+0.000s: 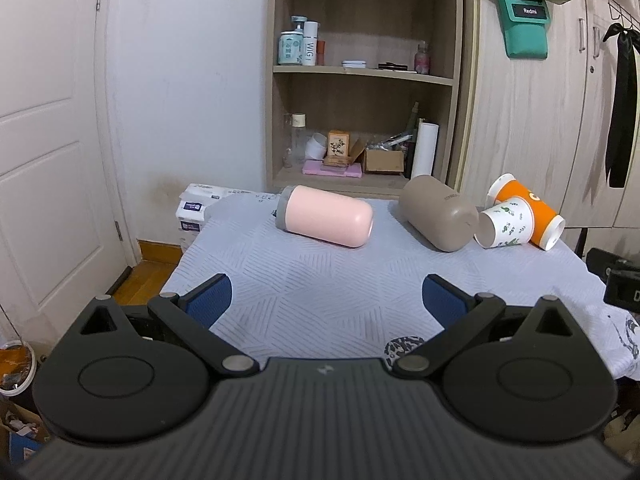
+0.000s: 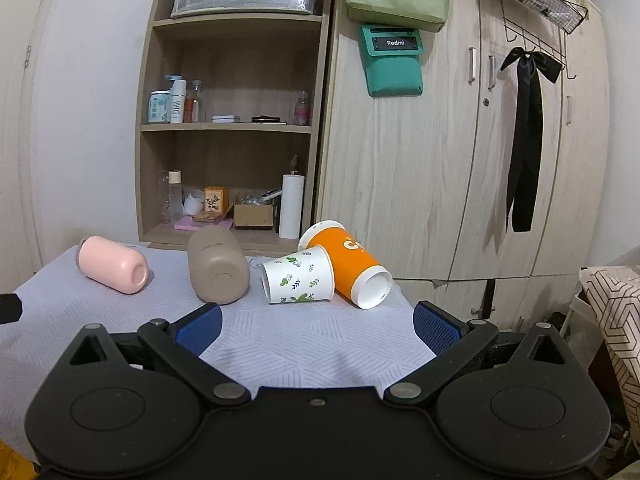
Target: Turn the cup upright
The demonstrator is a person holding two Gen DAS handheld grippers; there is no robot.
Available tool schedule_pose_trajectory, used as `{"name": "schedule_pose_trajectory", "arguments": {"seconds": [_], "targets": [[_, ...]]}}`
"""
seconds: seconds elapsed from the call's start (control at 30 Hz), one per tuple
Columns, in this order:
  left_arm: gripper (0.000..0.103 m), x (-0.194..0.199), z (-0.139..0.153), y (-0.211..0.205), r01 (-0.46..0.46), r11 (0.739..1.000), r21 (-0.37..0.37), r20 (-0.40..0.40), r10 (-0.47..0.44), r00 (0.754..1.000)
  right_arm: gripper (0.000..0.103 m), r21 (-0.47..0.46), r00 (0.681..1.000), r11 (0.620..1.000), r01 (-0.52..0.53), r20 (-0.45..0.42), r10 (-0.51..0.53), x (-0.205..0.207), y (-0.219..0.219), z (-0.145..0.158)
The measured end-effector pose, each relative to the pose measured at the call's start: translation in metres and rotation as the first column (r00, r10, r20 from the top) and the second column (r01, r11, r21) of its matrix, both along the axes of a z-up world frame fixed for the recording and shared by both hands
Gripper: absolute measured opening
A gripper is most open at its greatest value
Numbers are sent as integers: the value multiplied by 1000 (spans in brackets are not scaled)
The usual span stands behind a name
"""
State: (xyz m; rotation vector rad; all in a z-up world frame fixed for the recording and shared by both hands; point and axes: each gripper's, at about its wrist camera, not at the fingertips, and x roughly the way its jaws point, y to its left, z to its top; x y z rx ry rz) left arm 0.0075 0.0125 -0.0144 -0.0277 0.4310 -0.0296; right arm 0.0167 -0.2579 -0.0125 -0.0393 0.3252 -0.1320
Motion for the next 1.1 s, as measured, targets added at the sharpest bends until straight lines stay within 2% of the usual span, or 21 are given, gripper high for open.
{"name": "schedule_pose_trajectory", "arguments": {"seconds": [0.3, 0.43, 0.67, 1.1], "targets": [[103, 2, -2, 8, 0, 999, -53, 6, 1, 1000, 103, 0, 1000, 1000, -3, -12, 3, 2, 3, -1], [103, 3, -2, 8, -6, 999, -49, 2, 6, 1000, 103, 0, 1000, 1000, -10, -7, 10, 1, 5, -1], [103, 2, -2, 9, -13, 999, -48, -1, 13, 1000, 103, 64, 999, 997, -37, 11, 37, -4, 1, 4], [103, 0, -3, 9, -28, 999, -41, -8, 27, 1000, 103, 62, 998, 996, -63, 11, 63, -9, 7, 9]]}}
